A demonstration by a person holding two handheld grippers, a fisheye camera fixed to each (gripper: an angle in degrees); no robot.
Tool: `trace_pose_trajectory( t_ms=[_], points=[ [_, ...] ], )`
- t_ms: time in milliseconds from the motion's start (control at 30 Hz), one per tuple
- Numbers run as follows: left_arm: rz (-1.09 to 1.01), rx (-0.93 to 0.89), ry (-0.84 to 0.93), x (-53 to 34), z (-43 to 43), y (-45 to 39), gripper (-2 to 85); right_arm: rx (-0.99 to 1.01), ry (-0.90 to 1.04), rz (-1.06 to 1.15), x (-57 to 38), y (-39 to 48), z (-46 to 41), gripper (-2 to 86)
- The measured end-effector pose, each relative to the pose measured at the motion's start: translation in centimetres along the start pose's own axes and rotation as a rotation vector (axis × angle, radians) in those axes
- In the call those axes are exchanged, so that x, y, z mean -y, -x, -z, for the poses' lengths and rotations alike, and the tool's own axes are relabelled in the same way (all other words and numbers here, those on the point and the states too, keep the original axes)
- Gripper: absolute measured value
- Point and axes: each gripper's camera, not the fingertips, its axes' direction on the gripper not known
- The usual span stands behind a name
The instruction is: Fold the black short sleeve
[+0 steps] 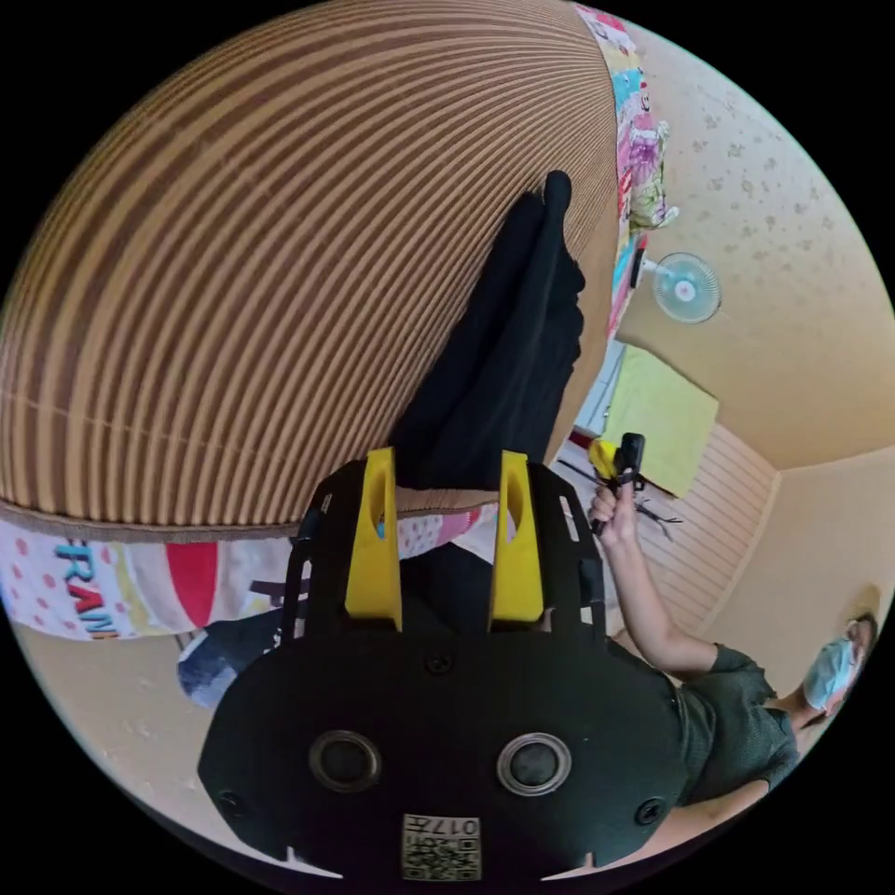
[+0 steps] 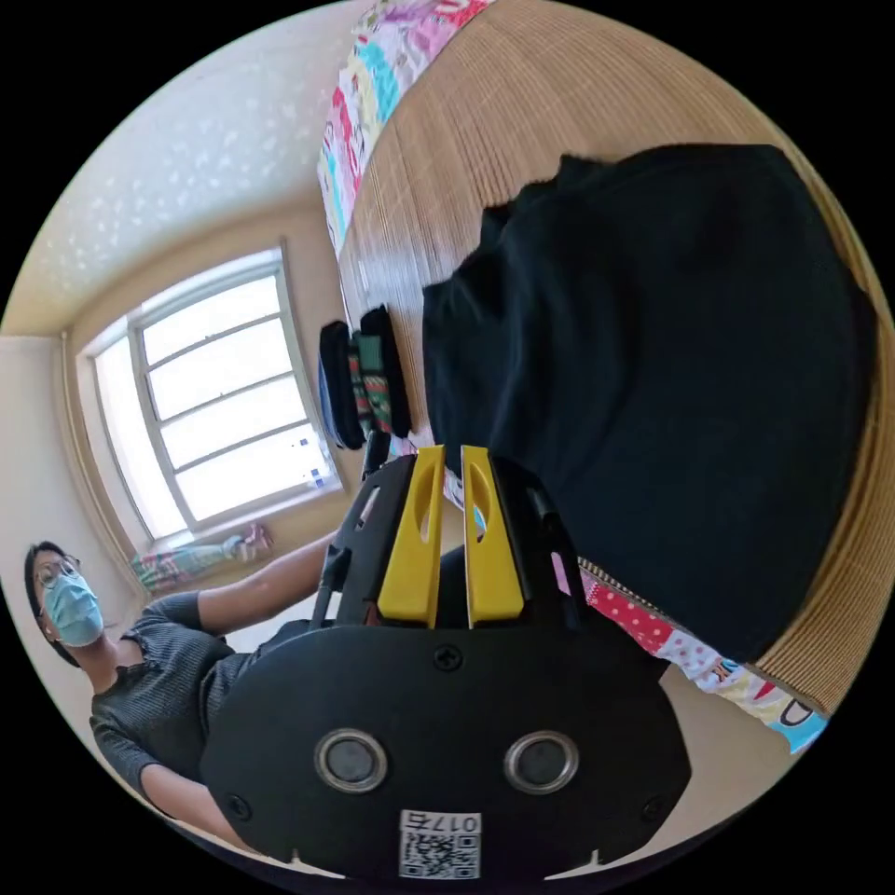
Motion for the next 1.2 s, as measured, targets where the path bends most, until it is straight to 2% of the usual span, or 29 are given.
trace_pose_trajectory(
  t_ms=[133,233,367,467,600,667,800,933,1033,1100,1200],
  points=[
    [-0.083,-0.067,-0.067,-0.9,-0.7,-0.3,4.4,-0.138,0.138,0.083,4.1,4.9,-5.4,10.2],
    [-0.196,-0.063,-0.075,-1.3,-2.0,-3.2,4.0,-0.35,0.207,0.182,7.8,10.5,-8.3,15.5],
    [-0.394,0.045,-0.082,-2.2,-4.6,-8.6,3.7,-0.656,0.363,0.299,12.0,16.4,-12.8,20.7],
    [-0.509,0.17,-0.06,-2.9,-7.2,-11.5,3.7,-0.895,0.545,0.32,13.7,17.1,-16.3,19.8],
    [-0.592,0.355,0.028,-3.8,-11.4,-11.9,4.4,-1.129,0.769,0.372,13.5,15.2,-18.4,9.6],
    [-0.617,0.346,0.044,-4.2,-11.6,-10.8,5.1,-1.021,0.714,0.372,13.3,14.7,-15.7,8.9],
    [-0.606,0.077,0.003,-4.3,-8.8,-6.4,7.1,-0.523,0.415,0.422,9.9,12.1,-2.5,8.4],
    [-0.494,0.056,-0.009,-2.7,-8.2,-1.3,10.0,-0.257,0.147,0.439,3.2,5.6,9.1,9.1],
    [-0.415,0.084,0.05,-0.1,-10.5,2.6,13.5,-0.188,-0.08,0.208,-2.3,-3.4,16.5,11.7],
    [-0.35,0.097,0.211,3.3,-14.8,5.9,17.7,-0.102,-0.216,-0.104,-7.3,-11.6,19.7,19.7],
    [-0.295,0.176,0.314,6.9,-20.3,9.6,20.6,0.029,-0.424,-0.459,-15.1,-18.7,20.1,23.5]
  ],
)
